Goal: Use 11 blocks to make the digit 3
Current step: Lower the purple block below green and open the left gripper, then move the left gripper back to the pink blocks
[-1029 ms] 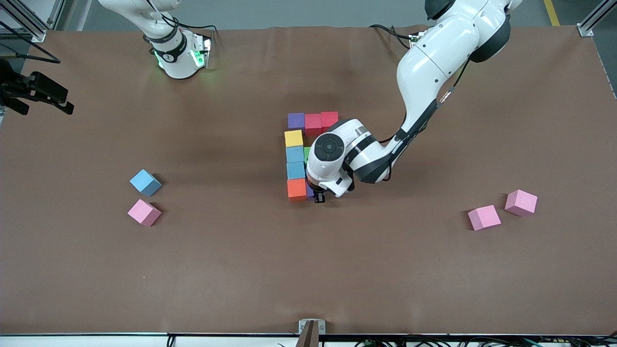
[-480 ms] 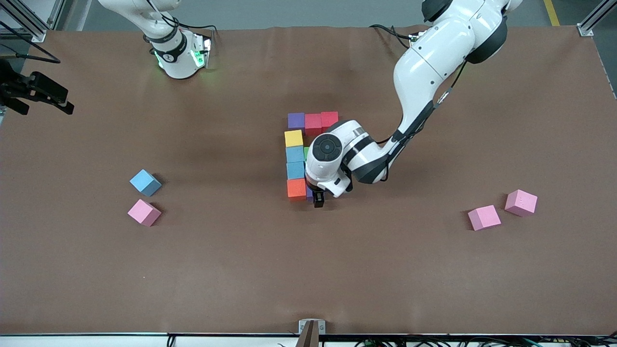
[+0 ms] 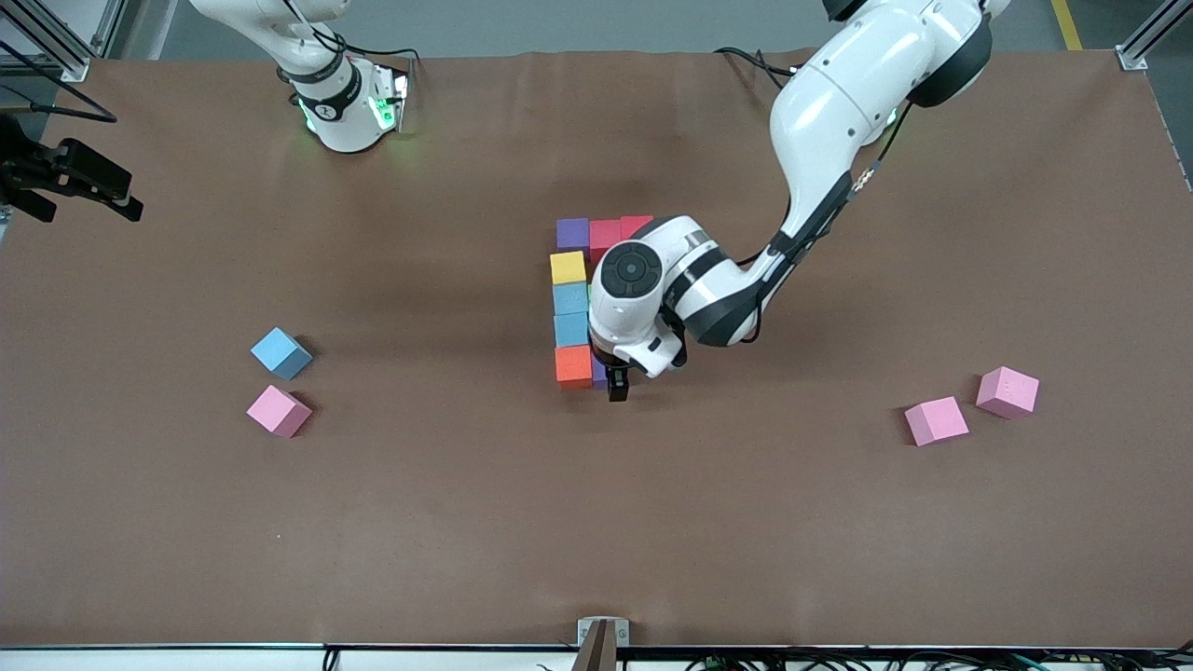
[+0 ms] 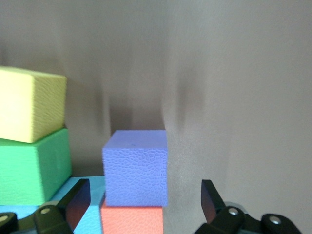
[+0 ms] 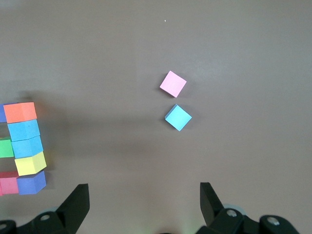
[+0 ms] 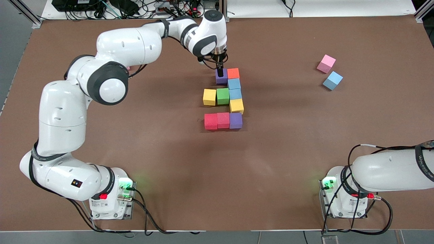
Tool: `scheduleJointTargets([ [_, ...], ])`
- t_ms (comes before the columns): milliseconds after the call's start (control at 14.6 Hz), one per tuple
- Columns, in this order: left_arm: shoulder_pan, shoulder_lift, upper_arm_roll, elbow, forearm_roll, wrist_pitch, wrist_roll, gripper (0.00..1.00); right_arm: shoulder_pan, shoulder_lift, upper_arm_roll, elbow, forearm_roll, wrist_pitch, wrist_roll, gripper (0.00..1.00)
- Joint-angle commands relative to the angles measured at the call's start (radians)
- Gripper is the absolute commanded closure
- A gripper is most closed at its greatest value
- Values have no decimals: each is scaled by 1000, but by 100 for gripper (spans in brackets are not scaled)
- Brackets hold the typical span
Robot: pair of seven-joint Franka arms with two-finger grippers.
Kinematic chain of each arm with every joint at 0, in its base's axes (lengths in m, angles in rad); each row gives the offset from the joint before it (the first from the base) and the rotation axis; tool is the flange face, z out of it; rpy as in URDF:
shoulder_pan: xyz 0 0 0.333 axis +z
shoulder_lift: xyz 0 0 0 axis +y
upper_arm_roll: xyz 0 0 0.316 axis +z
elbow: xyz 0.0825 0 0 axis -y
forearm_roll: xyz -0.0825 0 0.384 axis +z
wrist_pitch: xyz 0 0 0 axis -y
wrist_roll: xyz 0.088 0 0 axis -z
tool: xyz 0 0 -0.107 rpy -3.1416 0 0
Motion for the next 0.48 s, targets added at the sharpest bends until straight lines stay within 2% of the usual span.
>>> scheduleJointTargets([
  [0, 6, -78, 0, -16, 3, -91, 53, 0, -8, 3, 5, 6, -7, 0, -6, 0],
  [412, 177, -155, 1, -31, 4, -239, 388, 0, -8, 2, 5, 6, -7, -3, -8, 0],
])
